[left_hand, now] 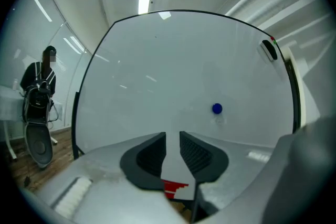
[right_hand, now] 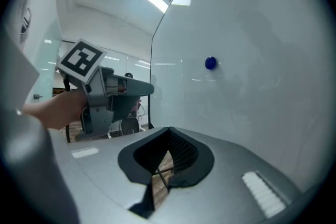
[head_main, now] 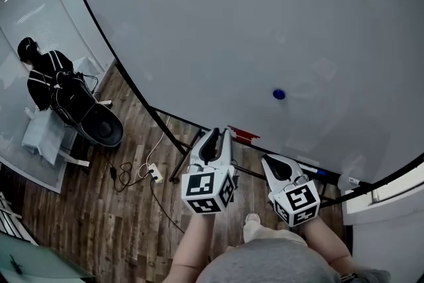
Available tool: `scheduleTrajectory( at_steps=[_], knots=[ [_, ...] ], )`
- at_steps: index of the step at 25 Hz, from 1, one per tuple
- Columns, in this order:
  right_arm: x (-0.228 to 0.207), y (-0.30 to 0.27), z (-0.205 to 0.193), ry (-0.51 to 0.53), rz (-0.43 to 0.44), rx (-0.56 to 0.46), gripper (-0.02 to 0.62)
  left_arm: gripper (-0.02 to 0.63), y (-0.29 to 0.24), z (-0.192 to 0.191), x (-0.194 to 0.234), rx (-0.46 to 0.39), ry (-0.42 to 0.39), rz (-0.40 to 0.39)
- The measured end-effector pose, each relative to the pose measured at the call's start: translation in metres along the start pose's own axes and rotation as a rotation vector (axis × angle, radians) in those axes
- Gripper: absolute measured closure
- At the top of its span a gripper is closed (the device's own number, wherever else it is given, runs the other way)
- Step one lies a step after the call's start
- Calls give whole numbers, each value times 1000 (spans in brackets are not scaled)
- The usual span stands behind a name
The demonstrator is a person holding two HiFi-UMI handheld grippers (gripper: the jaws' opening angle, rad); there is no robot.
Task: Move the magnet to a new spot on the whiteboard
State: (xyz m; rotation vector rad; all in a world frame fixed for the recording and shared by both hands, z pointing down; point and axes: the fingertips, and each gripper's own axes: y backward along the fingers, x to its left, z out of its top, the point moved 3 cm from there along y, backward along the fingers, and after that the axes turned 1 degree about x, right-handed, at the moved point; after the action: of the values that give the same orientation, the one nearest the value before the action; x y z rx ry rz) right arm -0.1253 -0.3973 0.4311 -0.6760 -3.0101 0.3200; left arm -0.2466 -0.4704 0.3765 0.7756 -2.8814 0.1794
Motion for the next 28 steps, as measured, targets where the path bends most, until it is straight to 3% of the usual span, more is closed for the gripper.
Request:
scheduleTrajectory(
  at_steps=[11,28],
  knots=[
    [76,49,-4,-2,-4,-27,594,566,127,-37,27,47,35,88],
    [162,157,-27,-14,-34,-36,594,601,285,-73,-6,37,59,84]
  ],
)
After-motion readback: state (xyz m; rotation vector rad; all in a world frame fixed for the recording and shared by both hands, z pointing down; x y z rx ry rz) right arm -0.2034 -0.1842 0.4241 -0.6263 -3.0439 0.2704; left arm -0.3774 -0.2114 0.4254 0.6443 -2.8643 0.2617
